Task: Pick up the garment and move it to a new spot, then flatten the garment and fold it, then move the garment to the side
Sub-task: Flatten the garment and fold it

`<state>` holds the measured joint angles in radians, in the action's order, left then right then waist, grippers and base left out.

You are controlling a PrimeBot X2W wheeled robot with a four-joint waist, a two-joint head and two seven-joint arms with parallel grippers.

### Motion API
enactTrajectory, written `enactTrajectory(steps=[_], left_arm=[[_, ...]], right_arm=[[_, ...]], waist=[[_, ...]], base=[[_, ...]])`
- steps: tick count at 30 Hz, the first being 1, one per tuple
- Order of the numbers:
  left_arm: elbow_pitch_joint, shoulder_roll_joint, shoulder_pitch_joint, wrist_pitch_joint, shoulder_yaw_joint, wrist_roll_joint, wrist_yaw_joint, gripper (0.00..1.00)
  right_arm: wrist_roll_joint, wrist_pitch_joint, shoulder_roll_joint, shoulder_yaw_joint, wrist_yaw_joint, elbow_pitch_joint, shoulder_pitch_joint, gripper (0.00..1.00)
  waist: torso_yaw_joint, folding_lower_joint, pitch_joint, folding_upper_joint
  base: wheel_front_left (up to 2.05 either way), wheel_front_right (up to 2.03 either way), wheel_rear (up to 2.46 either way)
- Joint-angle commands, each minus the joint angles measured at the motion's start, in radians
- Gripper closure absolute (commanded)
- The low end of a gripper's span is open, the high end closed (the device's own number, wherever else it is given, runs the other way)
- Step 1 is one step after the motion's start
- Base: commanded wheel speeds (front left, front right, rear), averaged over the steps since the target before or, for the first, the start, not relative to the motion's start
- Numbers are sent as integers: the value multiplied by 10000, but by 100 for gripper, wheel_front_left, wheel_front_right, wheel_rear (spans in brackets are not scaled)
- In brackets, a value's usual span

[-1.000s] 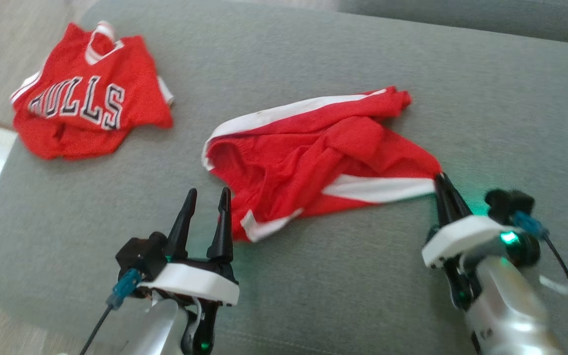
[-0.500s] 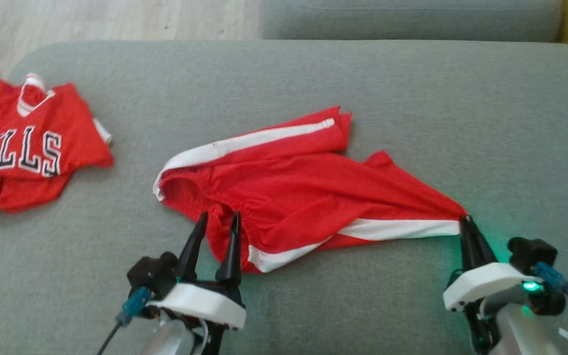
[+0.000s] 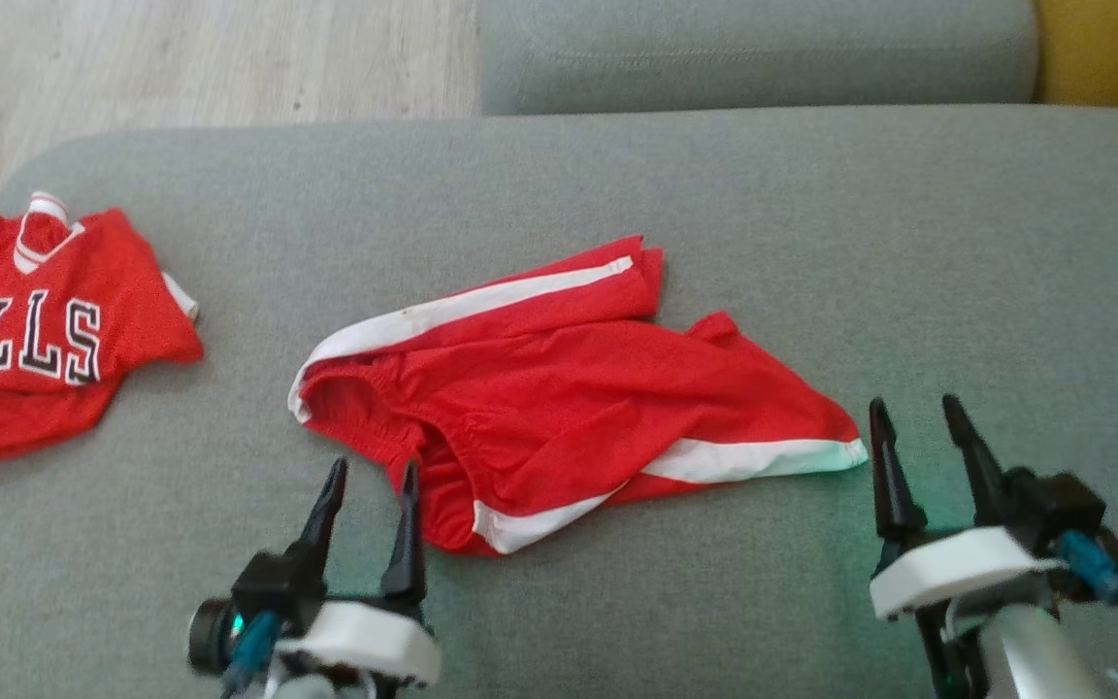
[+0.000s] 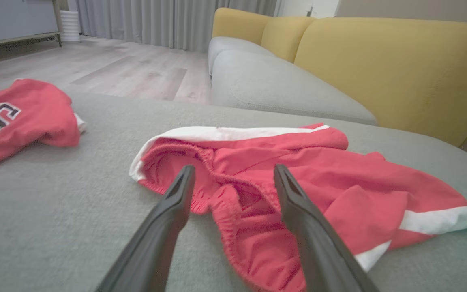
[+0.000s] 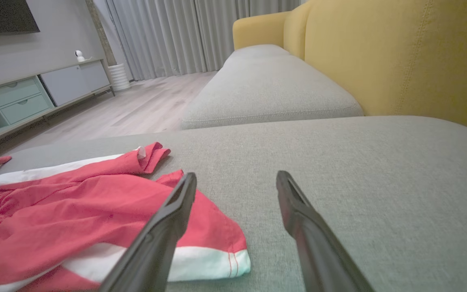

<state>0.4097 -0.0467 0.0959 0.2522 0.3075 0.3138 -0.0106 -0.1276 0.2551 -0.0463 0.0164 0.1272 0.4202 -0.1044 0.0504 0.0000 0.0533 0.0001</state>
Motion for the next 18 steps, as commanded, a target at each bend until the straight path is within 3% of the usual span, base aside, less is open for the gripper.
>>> enactTrajectory(steps=[1,7,18], left_arm=[[-332,-36,44,95,-422,-86,-70,0],[-537,-36,-578,95,-1299,-586,-272,0],[-403,-36,-787,95,-1863,-810,19,0]], right_arm=[[-10,67,-41,257,35,-336,-87,0],[-53,67,-40,524,35,-266,225,0],[-240,67,-40,830,35,70,193,0]], waist=[[-40,0,-97,-1],[-266,0,-466,-1],[-404,0,-668,-1]], base=[[0,0,0],[0,0,0],[0,0,0]])
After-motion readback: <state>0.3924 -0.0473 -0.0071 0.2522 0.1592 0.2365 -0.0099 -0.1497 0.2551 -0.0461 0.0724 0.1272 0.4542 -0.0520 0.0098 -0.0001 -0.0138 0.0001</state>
